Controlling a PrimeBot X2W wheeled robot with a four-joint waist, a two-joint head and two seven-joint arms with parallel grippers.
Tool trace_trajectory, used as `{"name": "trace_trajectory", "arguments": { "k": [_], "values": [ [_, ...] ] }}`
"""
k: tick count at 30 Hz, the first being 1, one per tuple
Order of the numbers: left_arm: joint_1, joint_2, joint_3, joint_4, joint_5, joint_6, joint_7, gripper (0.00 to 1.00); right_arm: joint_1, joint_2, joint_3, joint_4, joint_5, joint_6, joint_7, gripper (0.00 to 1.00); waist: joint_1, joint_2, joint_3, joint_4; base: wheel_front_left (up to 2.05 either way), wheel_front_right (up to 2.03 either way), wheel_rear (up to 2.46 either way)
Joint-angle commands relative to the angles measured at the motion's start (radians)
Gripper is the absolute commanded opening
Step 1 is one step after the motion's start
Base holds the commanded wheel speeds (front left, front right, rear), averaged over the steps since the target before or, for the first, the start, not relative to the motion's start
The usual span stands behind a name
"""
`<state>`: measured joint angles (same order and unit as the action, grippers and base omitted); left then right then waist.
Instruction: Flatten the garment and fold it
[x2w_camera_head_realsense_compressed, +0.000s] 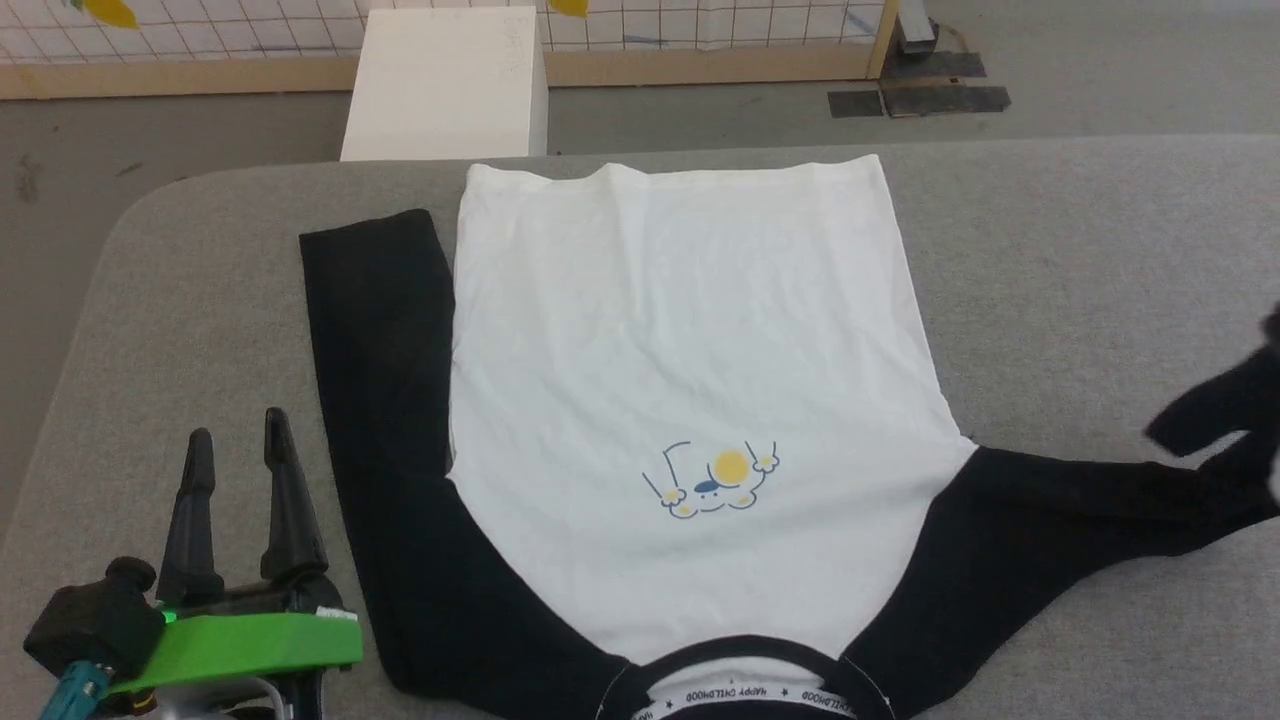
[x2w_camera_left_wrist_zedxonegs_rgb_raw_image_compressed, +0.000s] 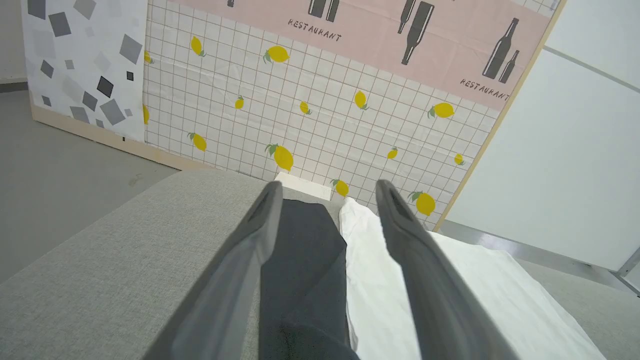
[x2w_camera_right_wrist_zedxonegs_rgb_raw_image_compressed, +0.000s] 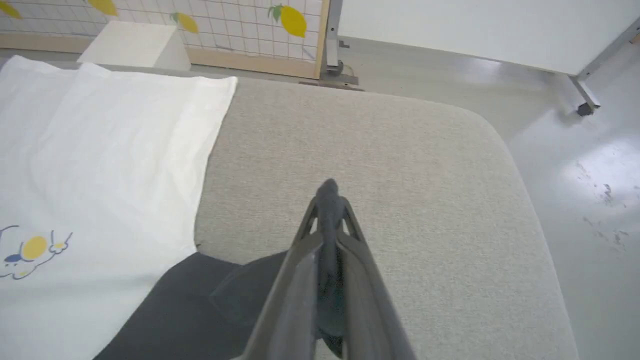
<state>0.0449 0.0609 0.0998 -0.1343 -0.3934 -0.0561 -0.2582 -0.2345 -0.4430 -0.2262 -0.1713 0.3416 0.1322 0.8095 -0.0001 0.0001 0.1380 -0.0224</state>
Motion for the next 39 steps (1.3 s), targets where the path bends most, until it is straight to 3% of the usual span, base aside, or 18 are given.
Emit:
{"name": "trace_trajectory", "arguments": {
  "k": [1,7,15,22,29,30,35,39],
  "values": [
    [0.014,-0.003,0.004,-0.003,-0.003,0.006,-0.004,1.00,0.009,0.019,0.048,-0.033,0.022,-0.002,-0.004,0.00,0.0001,-0.0001,-0.004,0.000,0.00,0.00,0.00],
    [0.013,0.000,-0.005,-0.003,-0.003,0.003,-0.003,1.00,-0.110,0.146,0.333,0.002,0.039,-0.002,-0.046,0.00,0.0001,-0.0001,0.005,0.021,0.00,0.00,0.00],
    [-0.010,-0.002,-0.032,0.018,-0.012,-0.002,-0.002,1.00,-0.182,0.327,0.573,0.167,0.053,-0.002,-0.130,0.00,0.0001,-0.0001,0.020,0.102,0.00,0.00,0.00],
    [-0.020,-0.003,-0.045,0.040,-0.018,-0.005,-0.002,1.00,-0.207,0.375,0.722,0.332,0.077,-0.002,-0.194,0.00,0.0001,-0.0001,0.028,0.186,0.00,0.00,0.00],
    [-0.008,-0.005,-0.050,0.050,-0.025,-0.007,-0.003,1.00,-0.215,0.388,0.805,0.479,0.102,-0.002,-0.262,0.00,0.0001,-0.0001,0.033,0.223,0.00,0.00,0.00],
    [-0.007,-0.005,-0.049,0.050,-0.026,-0.007,-0.003,1.00,-0.218,0.389,0.817,0.495,0.113,-0.002,-0.268,1.00,0.0001,-0.0001,0.034,0.223,0.00,0.00,0.00],
    [-0.001,-0.006,-0.043,0.047,-0.028,-0.002,-0.003,1.00,-0.251,0.392,0.801,0.505,0.161,-0.002,-0.334,1.00,0.0001,-0.0001,0.035,0.202,0.00,0.00,0.00],
    [-0.002,-0.005,-0.034,0.042,-0.024,-0.001,-0.003,1.00,-0.276,0.392,0.728,0.447,0.223,-0.002,-0.398,1.00,0.0001,-0.0001,0.031,0.166,0.00,0.00,0.00]
  ]
}}
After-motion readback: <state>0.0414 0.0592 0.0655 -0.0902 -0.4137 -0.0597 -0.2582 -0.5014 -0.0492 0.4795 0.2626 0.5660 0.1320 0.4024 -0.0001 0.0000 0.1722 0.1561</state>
